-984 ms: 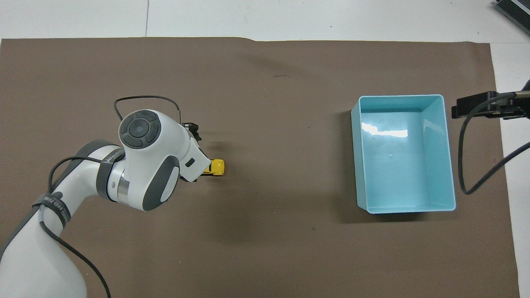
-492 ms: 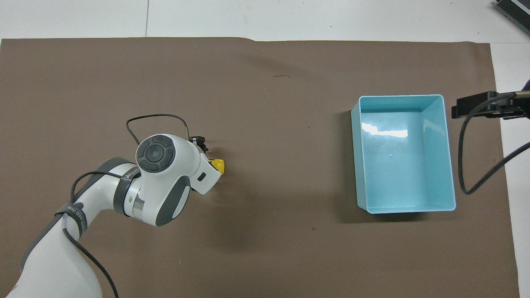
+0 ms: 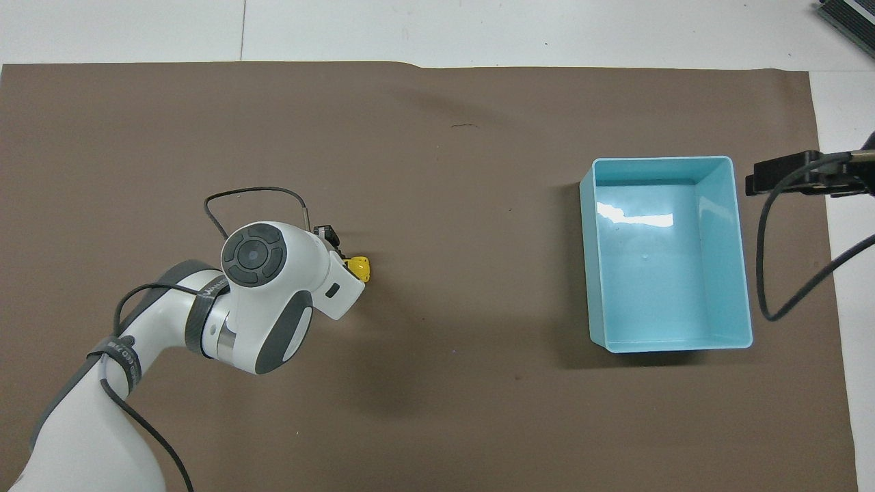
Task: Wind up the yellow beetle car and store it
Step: 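Lower the left gripper and grasp the yellow car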
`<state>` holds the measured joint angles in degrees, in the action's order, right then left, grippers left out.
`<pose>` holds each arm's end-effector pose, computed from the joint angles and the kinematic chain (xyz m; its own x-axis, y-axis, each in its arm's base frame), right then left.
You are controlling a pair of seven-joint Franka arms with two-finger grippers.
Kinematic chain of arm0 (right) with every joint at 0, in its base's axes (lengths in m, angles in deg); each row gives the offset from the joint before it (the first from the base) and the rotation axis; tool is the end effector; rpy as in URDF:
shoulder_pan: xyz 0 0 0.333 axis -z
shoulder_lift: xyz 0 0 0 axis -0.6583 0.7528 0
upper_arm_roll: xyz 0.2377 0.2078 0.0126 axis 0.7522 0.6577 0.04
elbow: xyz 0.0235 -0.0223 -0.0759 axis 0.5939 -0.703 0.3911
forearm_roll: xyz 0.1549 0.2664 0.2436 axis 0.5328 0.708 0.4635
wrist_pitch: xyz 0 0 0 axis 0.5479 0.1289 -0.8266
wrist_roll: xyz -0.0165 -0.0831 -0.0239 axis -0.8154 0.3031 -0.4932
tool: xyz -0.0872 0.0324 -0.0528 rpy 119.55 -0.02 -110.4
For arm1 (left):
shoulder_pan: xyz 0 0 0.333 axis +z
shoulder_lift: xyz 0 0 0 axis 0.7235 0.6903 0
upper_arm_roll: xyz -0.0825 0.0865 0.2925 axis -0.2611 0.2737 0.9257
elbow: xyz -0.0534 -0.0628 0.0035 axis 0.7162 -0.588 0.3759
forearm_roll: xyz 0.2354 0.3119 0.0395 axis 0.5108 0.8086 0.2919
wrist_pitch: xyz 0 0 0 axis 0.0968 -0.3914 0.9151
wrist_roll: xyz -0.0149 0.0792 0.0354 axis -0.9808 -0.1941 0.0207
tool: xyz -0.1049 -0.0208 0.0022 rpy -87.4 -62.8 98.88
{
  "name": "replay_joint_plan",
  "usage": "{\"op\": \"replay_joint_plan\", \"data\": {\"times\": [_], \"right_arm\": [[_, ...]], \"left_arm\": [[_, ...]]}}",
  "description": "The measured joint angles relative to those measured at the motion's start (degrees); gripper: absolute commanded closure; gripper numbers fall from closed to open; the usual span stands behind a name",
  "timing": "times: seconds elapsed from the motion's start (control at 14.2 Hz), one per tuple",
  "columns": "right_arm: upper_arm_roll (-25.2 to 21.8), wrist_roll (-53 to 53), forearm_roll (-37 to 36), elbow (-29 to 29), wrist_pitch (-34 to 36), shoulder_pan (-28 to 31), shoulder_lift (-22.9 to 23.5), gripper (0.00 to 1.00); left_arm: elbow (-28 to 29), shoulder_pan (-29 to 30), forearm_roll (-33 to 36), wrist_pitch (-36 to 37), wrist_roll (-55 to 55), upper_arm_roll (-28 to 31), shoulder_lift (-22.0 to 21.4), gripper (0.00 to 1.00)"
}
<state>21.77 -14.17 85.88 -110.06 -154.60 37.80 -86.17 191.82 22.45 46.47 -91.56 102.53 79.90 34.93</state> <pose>0.5647 0.0227 0.6750 0.9913 -0.0341 0.1273 -0.0312 -0.9992 -0.0250 0.5106 -0.2656 0.3090 0.0272 -0.9954 0.0918 -0.9978 -0.0326 -0.0573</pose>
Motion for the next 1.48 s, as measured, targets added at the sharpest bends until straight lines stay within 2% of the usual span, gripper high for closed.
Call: {"op": "replay_joint_plan", "data": {"times": [0.49,0.7,1.05,1.48], "right_arm": [[0.0,0.0,0.0,0.0,0.0,0.0,0.0,0.0],[0.0,0.0,0.0,0.0,0.0,0.0,0.0,0.0],[0.0,0.0,0.0,0.0,0.0,0.0,0.0,0.0],[0.0,0.0,0.0,0.0,0.0,0.0,0.0,0.0]], "left_arm": [[0.29,1.65,-0.02,0.03,6.24,0.96,-0.03,1.0],[0.42,2.29,-4.99,-0.02,9.24,0.79,-0.03,1.0],[-0.22,-1.96,-9.58,-0.24,9.59,0.0,-0.04,1.0],[0.14,-3.31,-10.02,-0.22,9.48,0.23,0.18,1.0]]}}
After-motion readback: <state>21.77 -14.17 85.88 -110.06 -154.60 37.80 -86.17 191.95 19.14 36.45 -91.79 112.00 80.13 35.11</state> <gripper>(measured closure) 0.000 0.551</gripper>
